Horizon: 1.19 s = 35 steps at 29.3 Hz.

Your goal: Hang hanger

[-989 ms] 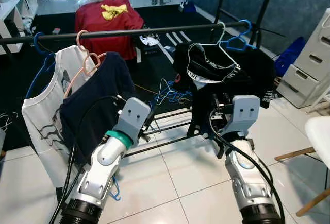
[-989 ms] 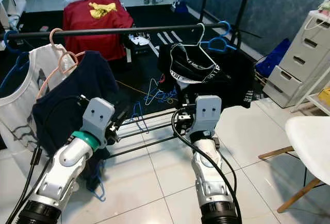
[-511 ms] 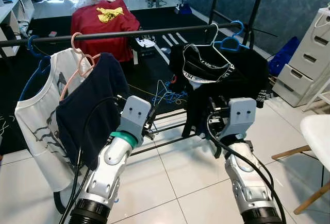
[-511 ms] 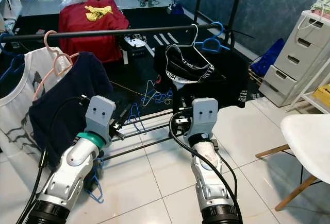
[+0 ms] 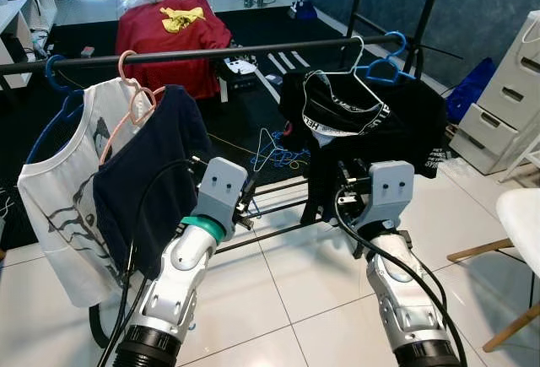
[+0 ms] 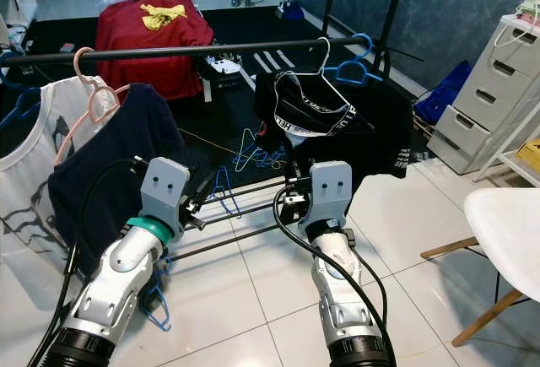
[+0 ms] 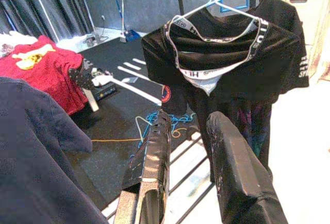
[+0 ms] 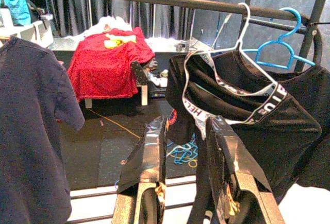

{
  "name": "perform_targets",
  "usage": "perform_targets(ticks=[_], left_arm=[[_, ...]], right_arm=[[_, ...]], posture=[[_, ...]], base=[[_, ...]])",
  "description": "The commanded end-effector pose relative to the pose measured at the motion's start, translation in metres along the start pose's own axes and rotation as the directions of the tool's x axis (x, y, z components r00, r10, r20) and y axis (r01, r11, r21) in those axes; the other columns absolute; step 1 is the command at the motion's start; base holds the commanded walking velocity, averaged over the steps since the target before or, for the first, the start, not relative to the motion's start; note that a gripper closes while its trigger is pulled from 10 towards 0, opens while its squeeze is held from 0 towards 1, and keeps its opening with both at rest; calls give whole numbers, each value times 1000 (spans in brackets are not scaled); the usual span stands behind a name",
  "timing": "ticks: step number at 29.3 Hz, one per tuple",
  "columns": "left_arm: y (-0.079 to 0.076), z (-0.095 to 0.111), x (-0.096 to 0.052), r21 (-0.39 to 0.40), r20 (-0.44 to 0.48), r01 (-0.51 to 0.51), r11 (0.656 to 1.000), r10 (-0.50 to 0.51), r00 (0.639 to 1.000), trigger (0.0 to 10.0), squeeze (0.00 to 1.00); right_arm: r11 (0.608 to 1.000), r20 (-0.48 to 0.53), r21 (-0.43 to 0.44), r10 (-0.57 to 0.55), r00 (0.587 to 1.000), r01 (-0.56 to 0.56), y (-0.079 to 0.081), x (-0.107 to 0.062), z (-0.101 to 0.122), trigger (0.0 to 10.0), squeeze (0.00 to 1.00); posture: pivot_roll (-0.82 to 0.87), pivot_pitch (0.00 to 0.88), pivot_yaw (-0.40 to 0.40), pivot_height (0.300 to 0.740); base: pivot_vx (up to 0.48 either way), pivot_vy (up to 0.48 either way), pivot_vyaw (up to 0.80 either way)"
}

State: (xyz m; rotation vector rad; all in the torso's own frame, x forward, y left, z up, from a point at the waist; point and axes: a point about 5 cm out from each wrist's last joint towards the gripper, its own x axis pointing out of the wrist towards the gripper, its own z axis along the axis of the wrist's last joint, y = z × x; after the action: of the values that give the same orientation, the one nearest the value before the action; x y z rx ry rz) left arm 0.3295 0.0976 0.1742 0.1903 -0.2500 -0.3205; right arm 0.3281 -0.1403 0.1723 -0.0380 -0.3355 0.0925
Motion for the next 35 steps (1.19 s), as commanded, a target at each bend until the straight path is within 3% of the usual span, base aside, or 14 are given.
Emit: perform_targets(ticks=[1, 35], left_arm=[[0, -2, 1, 4, -5, -2, 1000, 2, 1000, 10000, 0], [-5, -4, 1, 4, -2, 6, 1000, -6, 1000, 10000, 0]], right_arm=[[1000, -10, 3, 2, 1000, -2, 0, -2, -1, 10000, 0], [1000, -14, -15, 19, 1000, -19, 0, -3, -3, 10000, 0]], posture=[[-154, 55, 28, 740], [-163, 37, 24, 740]], base=[[0, 0, 0], [0, 0, 0]])
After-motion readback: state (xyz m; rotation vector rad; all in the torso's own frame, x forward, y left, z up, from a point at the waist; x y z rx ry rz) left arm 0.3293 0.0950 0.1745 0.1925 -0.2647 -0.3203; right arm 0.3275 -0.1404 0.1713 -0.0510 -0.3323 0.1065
